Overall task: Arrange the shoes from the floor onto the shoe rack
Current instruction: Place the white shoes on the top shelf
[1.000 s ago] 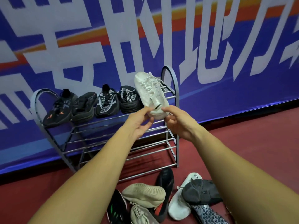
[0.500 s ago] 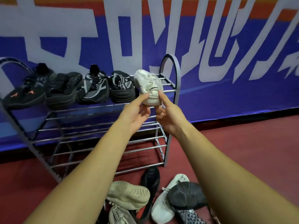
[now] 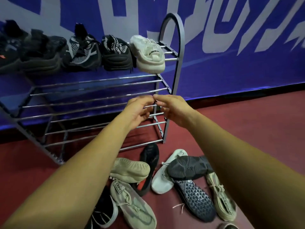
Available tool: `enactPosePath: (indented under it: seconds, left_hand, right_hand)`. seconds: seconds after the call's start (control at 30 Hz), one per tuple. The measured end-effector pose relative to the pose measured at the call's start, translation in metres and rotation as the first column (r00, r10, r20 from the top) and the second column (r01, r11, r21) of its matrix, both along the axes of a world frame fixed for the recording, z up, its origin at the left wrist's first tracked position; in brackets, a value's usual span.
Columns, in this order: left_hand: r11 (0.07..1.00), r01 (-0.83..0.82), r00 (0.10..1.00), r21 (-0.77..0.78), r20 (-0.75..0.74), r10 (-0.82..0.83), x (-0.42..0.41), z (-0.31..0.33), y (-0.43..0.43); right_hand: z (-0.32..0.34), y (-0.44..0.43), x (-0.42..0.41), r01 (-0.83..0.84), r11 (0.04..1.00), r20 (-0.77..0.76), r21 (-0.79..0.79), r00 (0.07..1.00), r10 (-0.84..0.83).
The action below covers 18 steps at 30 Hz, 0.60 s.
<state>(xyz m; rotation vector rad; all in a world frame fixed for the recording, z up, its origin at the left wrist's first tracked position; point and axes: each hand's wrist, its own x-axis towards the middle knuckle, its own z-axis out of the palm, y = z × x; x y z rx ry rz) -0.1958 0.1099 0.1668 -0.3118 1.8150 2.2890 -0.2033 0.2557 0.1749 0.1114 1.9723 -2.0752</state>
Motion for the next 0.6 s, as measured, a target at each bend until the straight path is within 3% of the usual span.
enactPosePath:
  seconds: [0.1,0.17,0.27,0.4,0.6]
  left_hand:
    - [0.951,0.089,0.994,-0.297,0.083,-0.067,0.013,-0.046,0.002]
    - [0.852,0.207,0.978,-0.480,0.130,-0.164,0.022,-0.076,0.000]
    - [0.711,0.307,0.952,-0.632,0.200,-0.234,0.030,-0.113,-0.008]
    - [0.667,0.343,0.938,-0.661,0.274,-0.212,0.039,-0.164,-0.006]
    - [0.639,0.548,0.826,-0.540,0.471,-0.311,0.074,-0.230,0.019]
  right_hand:
    - [-0.044,0.014,0.013,0.028,0.973,0.127,0.231,0.990,-0.059]
    - [-0.070,0.021,0.020,-0.025,0.931,0.194,0.363,0.980,-0.050]
    - [-0.102,0.028,0.028,-0.102,0.878,0.267,0.468,0.963,-0.031]
    - [-0.145,0.032,0.044,-0.218,0.819,0.358,0.530,0.934,0.017]
    - [-0.227,0.030,0.070,-0.249,0.804,0.474,0.540,0.879,-0.047]
